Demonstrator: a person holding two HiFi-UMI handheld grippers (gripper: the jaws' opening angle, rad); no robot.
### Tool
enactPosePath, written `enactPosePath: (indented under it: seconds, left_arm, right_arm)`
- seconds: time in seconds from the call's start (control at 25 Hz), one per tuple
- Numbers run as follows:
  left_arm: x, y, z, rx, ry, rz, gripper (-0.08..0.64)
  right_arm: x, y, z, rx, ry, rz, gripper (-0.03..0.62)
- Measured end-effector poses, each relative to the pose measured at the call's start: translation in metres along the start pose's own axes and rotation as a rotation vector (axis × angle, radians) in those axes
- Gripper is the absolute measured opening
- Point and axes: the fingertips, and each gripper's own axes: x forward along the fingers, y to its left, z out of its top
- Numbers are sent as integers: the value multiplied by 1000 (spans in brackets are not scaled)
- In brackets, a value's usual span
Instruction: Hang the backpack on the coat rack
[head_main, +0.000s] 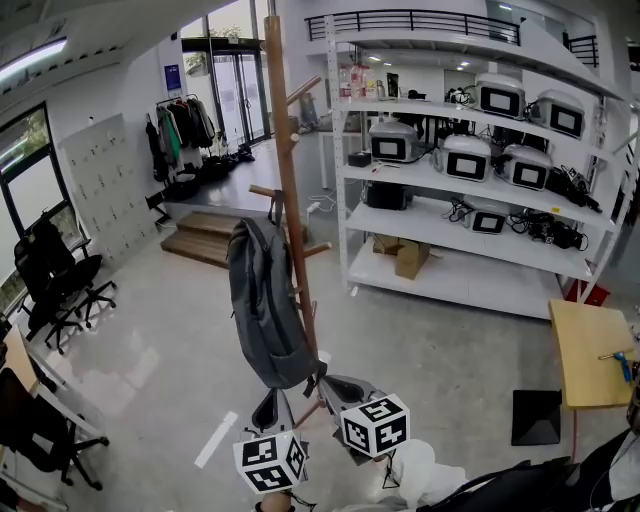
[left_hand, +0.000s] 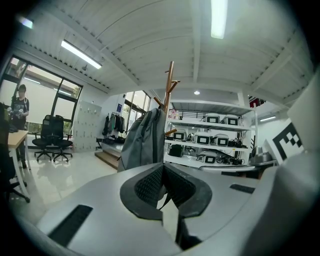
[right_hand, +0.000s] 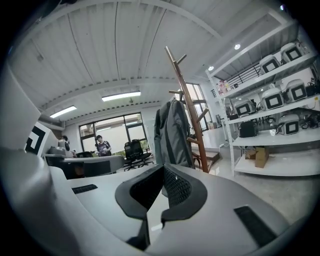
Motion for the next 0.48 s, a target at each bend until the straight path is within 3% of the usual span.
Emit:
enactPosePath:
  seconds: [0.48]
  left_arm:
    - [-9, -3, -7, -9, 11, 11, 3]
  right_arm:
    - [-12, -5, -11, 22, 9, -18, 12]
